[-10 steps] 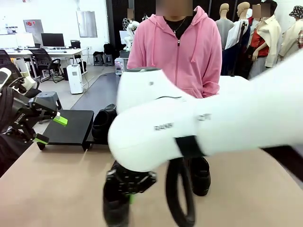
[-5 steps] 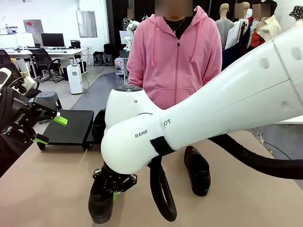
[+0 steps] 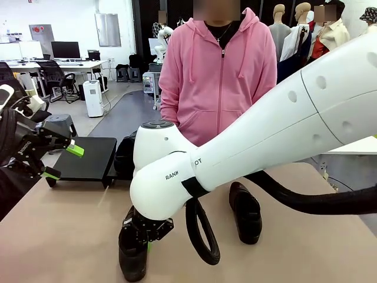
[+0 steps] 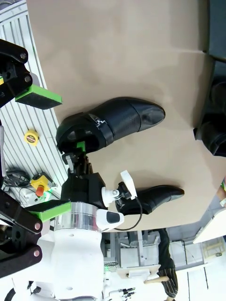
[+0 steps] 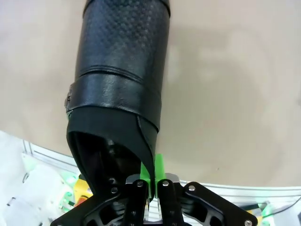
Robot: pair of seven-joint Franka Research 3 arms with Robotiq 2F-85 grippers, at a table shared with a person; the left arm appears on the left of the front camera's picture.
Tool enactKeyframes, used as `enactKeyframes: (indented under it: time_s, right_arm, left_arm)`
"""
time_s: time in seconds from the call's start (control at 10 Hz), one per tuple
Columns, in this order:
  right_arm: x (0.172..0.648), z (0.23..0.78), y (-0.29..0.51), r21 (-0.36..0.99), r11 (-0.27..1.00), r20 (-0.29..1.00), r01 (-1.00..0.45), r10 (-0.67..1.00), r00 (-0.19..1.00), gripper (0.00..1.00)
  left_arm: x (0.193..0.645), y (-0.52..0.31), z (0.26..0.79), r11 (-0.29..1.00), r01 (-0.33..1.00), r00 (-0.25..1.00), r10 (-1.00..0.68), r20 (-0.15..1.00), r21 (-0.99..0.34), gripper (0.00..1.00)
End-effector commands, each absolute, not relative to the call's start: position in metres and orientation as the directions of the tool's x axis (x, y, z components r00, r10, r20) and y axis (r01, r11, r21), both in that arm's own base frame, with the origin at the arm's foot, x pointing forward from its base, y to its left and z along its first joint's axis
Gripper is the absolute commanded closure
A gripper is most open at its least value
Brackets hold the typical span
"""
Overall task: Organize the shoes by placing them on the stand.
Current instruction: Pick up one Shoe and place it in the middle of the table.
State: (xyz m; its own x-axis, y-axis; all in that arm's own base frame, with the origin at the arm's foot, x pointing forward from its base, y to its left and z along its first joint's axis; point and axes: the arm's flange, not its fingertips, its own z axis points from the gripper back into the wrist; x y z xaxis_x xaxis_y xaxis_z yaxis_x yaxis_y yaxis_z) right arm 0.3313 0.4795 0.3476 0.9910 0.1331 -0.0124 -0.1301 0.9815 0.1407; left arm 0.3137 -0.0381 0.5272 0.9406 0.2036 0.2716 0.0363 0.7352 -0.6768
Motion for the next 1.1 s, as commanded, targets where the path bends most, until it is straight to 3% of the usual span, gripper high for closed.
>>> enactKeyframes:
  time_s: [0.0, 0.1, 0.3, 0.5, 0.6, 0.8, 1.0]
  right_arm:
    - [0.332, 0.357, 0.477, 0.184, 0.975, 0.003, -0.123, 0.125, 0.992, 0.2]
    - [0.33, 0.361, 0.473, 0.198, 0.973, 0.006, -0.117, 0.118, 0.993, 0.0]
    - [0.315, 0.403, 0.447, 0.22, 0.97, 0.059, -0.102, 0.091, 0.994, 0.0]
    - [0.297, 0.475, 0.366, 0.192, 0.976, 0.082, -0.099, 0.085, 0.993, 0.0]
    - [0.292, 0.501, 0.309, 0.186, 0.973, 0.035, -0.137, 0.132, 0.991, 0.0]
    - [0.284, 0.535, 0.17, 0.464, 0.867, -0.153, -0.182, 0.281, 0.947, 0.0]
    - [0.259, 0.549, 0.056, 0.557, 0.831, -0.07, -0.014, 0.063, 0.996, 0.0]
  left_arm:
    - [0.314, -0.039, 0.526, 0.718, 0.037, 0.94, 0.211, 0.267, -0.695, 0.0]
    - [0.314, -0.039, 0.526, 0.718, 0.037, 0.94, 0.211, 0.267, -0.695, 0.0]
    - [0.314, -0.039, 0.526, 0.718, 0.037, 0.94, 0.211, 0.267, -0.695, 0.0]
    - [0.314, -0.039, 0.526, 0.718, 0.037, 0.94, 0.211, 0.267, -0.695, 0.0]
    - [0.314, -0.039, 0.526, 0.718, 0.037, 0.94, 0.211, 0.267, -0.695, 0.0]
    - [0.314, -0.039, 0.526, 0.718, 0.037, 0.94, 0.211, 0.267, -0.695, 0.0]
    - [0.314, -0.039, 0.526, 0.718, 0.037, 0.94, 0.211, 0.267, -0.695, 0.0]
